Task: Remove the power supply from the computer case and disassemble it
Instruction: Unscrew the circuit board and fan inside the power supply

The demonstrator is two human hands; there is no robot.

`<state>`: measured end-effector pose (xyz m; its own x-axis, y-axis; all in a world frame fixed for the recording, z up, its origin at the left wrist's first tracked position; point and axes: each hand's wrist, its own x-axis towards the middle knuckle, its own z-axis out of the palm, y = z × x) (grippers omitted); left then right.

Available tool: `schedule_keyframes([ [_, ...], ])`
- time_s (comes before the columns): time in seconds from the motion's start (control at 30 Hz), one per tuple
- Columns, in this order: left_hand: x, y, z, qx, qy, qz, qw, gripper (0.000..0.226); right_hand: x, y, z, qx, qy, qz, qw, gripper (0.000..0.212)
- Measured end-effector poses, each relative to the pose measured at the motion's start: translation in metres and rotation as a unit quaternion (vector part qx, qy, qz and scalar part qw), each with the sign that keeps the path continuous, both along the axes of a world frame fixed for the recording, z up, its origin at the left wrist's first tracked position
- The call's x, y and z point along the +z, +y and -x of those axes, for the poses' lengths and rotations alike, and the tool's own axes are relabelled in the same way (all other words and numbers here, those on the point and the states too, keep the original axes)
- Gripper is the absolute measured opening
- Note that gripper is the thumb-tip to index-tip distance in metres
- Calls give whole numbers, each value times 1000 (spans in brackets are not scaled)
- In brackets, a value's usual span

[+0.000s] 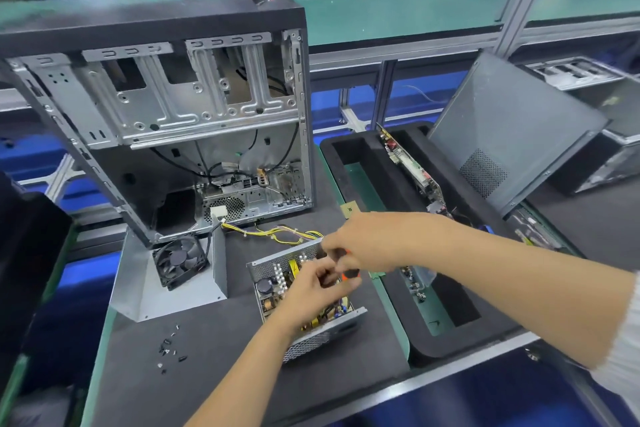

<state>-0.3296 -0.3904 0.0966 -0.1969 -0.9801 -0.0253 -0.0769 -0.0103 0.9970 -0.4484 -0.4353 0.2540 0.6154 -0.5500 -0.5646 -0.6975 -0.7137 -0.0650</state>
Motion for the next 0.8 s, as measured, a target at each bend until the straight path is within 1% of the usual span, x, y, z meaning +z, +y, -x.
schedule_keyframes([
  [0.03,-1,0,1,3,-5,-8,1000,32,3,2,-1,24,17,-10,1000,10],
  [0.1,-1,1,3,-1,-9,-17,1000,37,5,4,-1,57,40,-9,998,21],
  [0.13,-1,1,3,-4,-5,-17,1000,36,7,5,0,58,41,-11,997,27],
  [0.2,-2,0,1,-8,-7,-14,1000,25,10,4,3,49,27,-28,998,32],
  [0.27,-2,-1,1,-10,-14,6,1000,18,11,3,5,9,2,-33,999,36],
  [0.3,-2,-2,2,-15,-15,14,1000,10,10,2,5,-22,-2,-6,1000,42],
  [0.33,-1,-2,2,-15,-17,21,1000,8,10,2,5,-46,11,38,998,46],
  [0.4,-2,-4,2,-5,-33,31,999,14,5,2,3,-38,49,120,991,42],
  [0.43,-2,-3,3,1,-41,35,999,14,2,3,1,-17,57,134,989,38],
  [0.5,-1,-1,4,8,-29,29,999,8,0,4,-2,33,65,123,990,29],
  [0.53,-1,1,4,7,-22,20,1000,10,0,4,-3,53,71,103,991,27],
  [0.57,-1,2,4,3,-22,18,1000,19,1,5,-3,67,76,82,991,29],
  [0.63,-3,3,4,-8,-24,2,1000,28,3,2,-1,95,69,61,991,36],
  [0.73,-6,5,4,-2,-30,-14,999,35,8,-2,2,114,50,55,991,34],
  [0.8,-6,4,3,-1,-33,-6,999,31,11,-5,3,114,55,37,991,31],
])
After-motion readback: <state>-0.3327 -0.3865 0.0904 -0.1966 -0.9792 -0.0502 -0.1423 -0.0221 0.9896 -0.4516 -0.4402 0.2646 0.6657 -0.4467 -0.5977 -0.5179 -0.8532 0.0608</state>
